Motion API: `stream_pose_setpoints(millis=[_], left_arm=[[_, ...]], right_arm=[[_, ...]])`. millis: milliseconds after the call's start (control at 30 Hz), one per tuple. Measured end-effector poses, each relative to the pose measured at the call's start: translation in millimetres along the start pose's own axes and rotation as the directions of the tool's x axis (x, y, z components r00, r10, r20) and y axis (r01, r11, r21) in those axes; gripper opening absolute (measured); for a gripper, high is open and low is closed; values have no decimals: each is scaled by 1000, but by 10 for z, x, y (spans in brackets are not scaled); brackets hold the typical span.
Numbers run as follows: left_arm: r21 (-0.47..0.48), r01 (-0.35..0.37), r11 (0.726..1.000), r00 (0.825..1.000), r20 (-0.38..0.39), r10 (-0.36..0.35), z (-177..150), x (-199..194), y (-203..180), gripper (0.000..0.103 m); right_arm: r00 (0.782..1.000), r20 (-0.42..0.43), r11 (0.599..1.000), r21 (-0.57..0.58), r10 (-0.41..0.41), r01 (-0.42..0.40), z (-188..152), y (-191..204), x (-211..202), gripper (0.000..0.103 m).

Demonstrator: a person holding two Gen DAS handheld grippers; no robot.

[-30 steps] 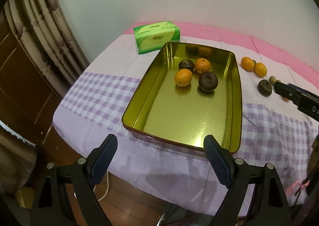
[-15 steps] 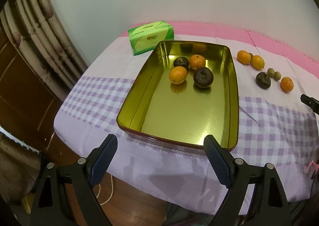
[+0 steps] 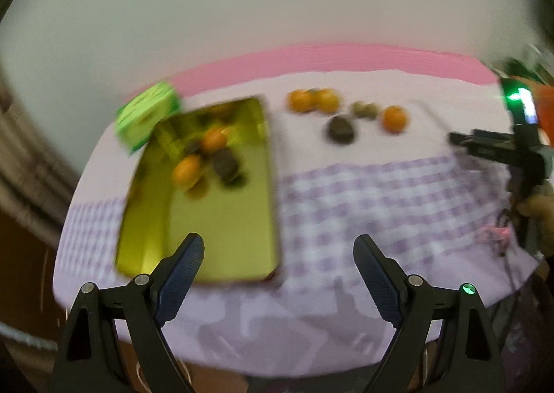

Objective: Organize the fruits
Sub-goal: 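Reach the left gripper to another dark brown fruit and close on it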

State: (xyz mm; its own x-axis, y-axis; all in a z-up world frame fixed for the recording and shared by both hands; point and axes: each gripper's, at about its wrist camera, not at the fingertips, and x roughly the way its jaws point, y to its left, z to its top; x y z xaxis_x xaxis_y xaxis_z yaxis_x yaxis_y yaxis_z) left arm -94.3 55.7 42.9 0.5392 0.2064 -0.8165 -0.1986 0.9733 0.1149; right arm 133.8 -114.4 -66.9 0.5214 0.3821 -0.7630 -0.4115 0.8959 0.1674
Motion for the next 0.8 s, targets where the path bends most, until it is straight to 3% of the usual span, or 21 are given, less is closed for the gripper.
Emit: stream_pose_setpoints(millis=[200, 367, 467, 567, 733, 800], left_arm=[[7, 209, 978, 977, -49, -208, 625, 431, -247, 88], [11, 217, 976, 968, -129, -213, 967, 988, -416, 88], [35, 189, 981, 972, -147, -182, 1079, 1209, -479, 88], [40, 171, 985, 972, -169, -162, 1143, 1400, -483, 88], [14, 210, 978, 959, -200, -203, 1199, 1639, -448, 87], [23, 208, 978, 956, -214, -199, 1179, 1707, -459, 80]], right_arm=[[998, 31, 997, 50, 58, -59, -51, -111, -23, 73], [995, 44, 994, 62, 89, -92, -43, -114, -28, 77], [993, 47, 992, 62, 111, -113, -40, -115, -31, 79], [989, 50, 988, 59, 138, -140, -36, -111, -35, 80], [982, 59, 981, 74, 178, -182, -36, -149, -48, 81], [981, 61, 979, 80, 185, -190, -36, -156, -47, 81]])
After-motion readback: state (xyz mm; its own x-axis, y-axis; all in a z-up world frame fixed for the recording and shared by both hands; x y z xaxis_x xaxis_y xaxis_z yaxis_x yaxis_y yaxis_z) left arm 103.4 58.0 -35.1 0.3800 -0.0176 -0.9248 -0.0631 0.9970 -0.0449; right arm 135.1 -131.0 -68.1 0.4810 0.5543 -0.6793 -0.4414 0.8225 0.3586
